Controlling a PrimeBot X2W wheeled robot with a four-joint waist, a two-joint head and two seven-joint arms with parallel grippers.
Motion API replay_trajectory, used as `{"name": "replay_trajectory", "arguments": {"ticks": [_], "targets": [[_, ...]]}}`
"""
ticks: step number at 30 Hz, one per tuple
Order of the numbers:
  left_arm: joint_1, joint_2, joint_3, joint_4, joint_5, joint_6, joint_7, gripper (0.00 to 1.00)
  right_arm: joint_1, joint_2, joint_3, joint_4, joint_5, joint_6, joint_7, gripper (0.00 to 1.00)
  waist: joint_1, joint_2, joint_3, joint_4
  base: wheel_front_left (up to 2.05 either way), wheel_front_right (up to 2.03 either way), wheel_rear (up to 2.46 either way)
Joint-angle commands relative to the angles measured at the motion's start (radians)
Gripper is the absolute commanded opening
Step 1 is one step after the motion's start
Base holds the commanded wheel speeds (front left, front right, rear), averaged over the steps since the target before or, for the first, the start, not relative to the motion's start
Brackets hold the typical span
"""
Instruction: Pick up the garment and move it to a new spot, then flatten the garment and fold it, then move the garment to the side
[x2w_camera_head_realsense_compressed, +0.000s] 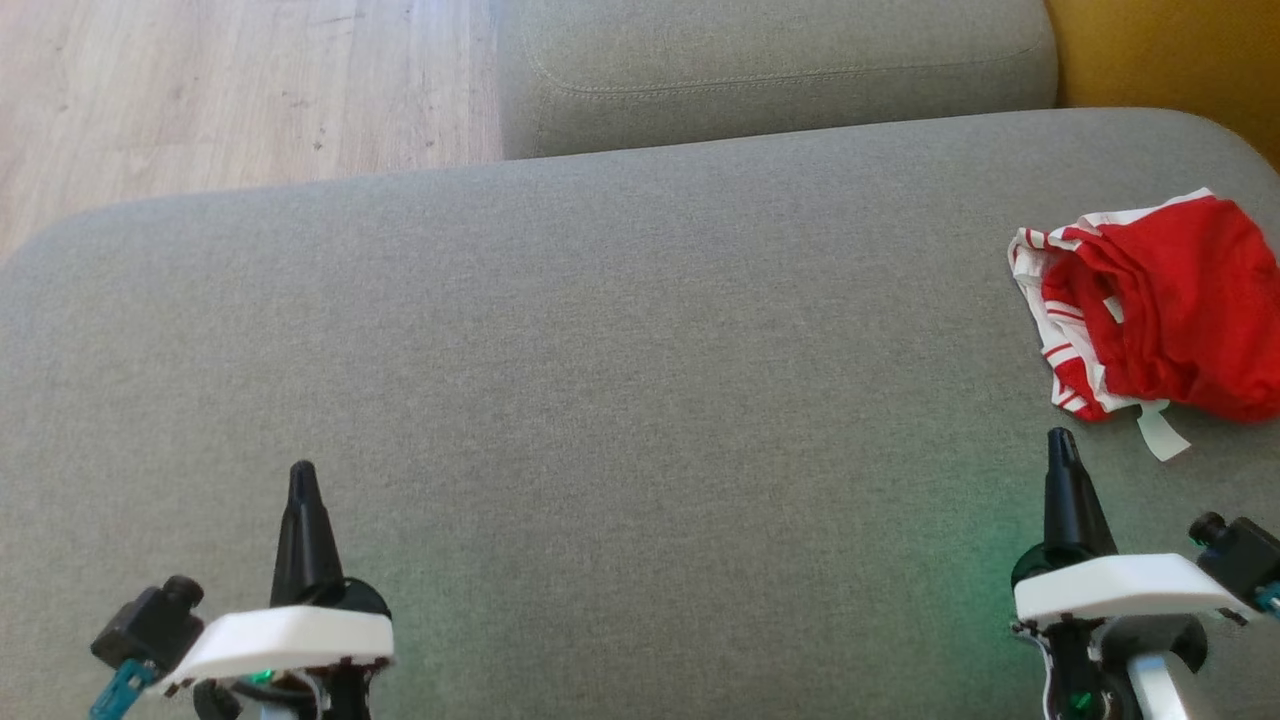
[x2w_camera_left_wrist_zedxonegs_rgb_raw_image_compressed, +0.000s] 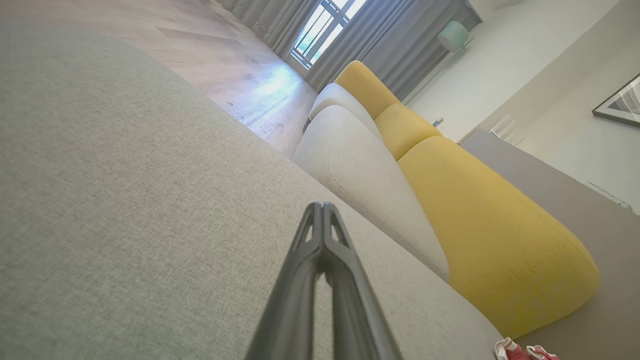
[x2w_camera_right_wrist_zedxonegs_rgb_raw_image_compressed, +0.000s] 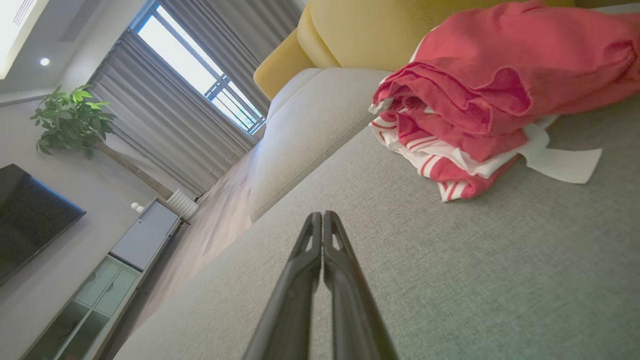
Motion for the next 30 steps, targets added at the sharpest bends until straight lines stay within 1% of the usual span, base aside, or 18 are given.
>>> {"name": "replay_trajectory", "arguments": {"ticks": [1,30], "targets": [[-0.047,0.009,0.027,-0.028,-0.025,-0.003,0.009,0.0,-0.047,-0.014,-0.001,-0.037,0.029,0.003,0.006,0.0,0.0,0.0,0.0,0.0,0.0,0.0,0.0],[-0.063,0.012,0.082,-0.007,-0.299,-0.017,0.093,0.0,-0.057,-0.017,-0.034,-0.046,0.335,0.005,0.083,0.0,0.0,0.0,-0.01,0.005,0.0,0.0,0.0]]}}
